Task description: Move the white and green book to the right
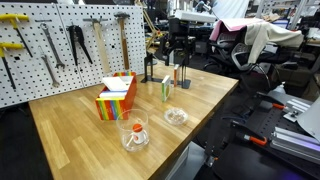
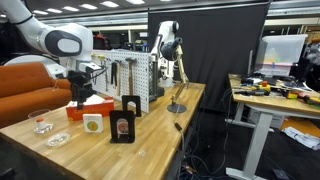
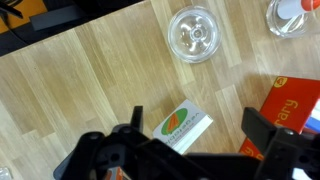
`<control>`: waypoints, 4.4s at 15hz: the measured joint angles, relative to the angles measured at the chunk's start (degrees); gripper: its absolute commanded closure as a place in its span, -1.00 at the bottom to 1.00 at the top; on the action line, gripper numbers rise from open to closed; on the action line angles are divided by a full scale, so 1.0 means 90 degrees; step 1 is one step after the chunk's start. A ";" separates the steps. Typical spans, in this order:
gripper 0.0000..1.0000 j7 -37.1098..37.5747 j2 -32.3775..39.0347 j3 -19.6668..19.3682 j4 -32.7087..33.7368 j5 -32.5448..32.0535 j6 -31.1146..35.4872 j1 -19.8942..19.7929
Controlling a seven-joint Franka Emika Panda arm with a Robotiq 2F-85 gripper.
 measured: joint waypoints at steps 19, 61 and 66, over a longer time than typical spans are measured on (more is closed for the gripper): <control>-1.00 0.2790 0.1177 -0.0060 0.0724 0.0037 0.0697 0.0029; 0.93 0.3706 0.1626 -0.0569 0.1140 -0.0483 0.1702 0.0271; 0.72 0.3098 0.1367 -0.0398 0.1271 -0.0027 0.1527 0.0150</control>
